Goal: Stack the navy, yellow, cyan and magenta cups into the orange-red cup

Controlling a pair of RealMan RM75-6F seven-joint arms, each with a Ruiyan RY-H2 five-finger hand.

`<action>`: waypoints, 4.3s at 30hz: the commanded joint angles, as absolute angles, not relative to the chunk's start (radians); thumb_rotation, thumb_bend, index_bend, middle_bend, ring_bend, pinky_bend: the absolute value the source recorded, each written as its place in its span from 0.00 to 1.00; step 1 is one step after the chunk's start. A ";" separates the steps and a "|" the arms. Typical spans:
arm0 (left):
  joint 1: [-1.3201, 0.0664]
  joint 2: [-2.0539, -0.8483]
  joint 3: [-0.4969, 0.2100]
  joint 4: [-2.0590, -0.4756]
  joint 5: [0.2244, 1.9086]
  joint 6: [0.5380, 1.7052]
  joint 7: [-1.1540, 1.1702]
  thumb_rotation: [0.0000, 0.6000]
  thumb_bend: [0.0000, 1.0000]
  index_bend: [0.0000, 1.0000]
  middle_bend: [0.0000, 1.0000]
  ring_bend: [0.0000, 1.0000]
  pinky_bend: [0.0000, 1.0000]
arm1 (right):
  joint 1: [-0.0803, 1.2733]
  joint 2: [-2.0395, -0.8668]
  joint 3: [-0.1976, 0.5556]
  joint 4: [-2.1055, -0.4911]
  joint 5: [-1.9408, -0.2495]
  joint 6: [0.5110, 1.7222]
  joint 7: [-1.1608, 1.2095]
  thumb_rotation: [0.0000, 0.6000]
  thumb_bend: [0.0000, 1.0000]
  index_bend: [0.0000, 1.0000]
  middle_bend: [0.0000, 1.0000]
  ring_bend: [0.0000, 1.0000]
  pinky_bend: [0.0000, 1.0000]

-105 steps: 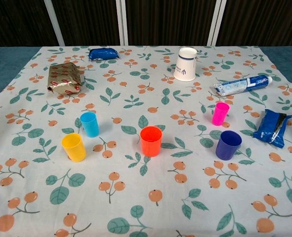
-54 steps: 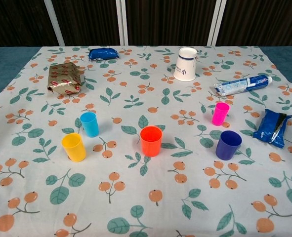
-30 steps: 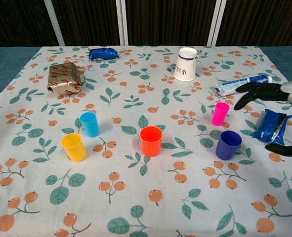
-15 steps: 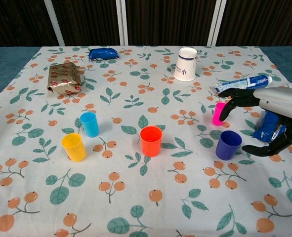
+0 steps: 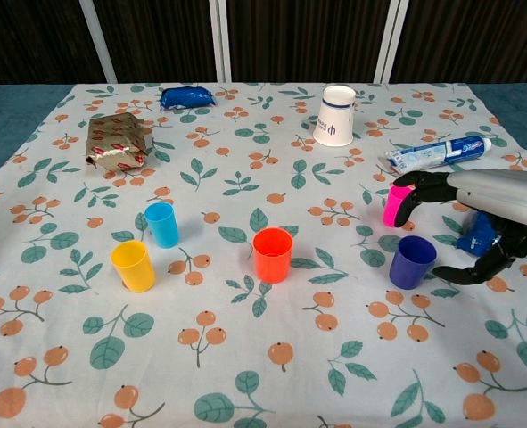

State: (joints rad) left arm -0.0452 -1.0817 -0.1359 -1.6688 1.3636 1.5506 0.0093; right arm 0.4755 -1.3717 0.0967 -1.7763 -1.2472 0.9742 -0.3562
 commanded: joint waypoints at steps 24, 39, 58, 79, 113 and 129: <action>-0.044 -1.086 -0.142 -1.674 1.355 1.557 0.023 1.00 0.08 0.04 0.00 0.00 0.00 | 0.504 -1.407 0.082 -1.725 -1.228 0.987 -0.356 1.00 0.39 0.36 0.00 0.04 0.11; -0.042 -1.085 -0.143 -1.677 1.354 1.560 0.022 1.00 0.08 0.04 0.00 0.00 0.00 | 0.520 -1.415 0.081 -1.720 -1.217 0.990 -0.356 1.00 0.39 0.42 0.00 0.04 0.12; -0.040 -1.083 -0.142 -1.681 1.357 1.563 0.026 1.00 0.08 0.04 0.00 0.00 0.00 | 0.620 -1.280 0.179 -1.935 -1.179 0.926 -0.348 1.00 0.39 0.42 0.00 0.04 0.13; -0.045 -1.079 -0.148 -1.673 1.339 1.545 0.016 1.00 0.08 0.04 0.00 0.00 0.00 | 0.865 -1.434 0.236 -1.922 -0.890 0.908 -0.540 1.00 0.39 0.42 0.00 0.05 0.13; -0.045 -1.076 -0.153 -1.670 1.332 1.543 0.008 1.00 0.08 0.03 0.00 0.00 0.00 | 0.942 -1.491 0.155 -1.843 -0.772 0.904 -0.536 1.00 0.39 0.01 0.00 0.02 0.13; -0.045 -1.072 -0.148 -1.673 1.340 1.540 -0.002 1.00 0.08 0.03 0.00 0.00 0.00 | 0.693 -1.197 0.012 -2.012 -1.036 1.181 -0.429 1.00 0.39 0.08 0.00 0.02 0.13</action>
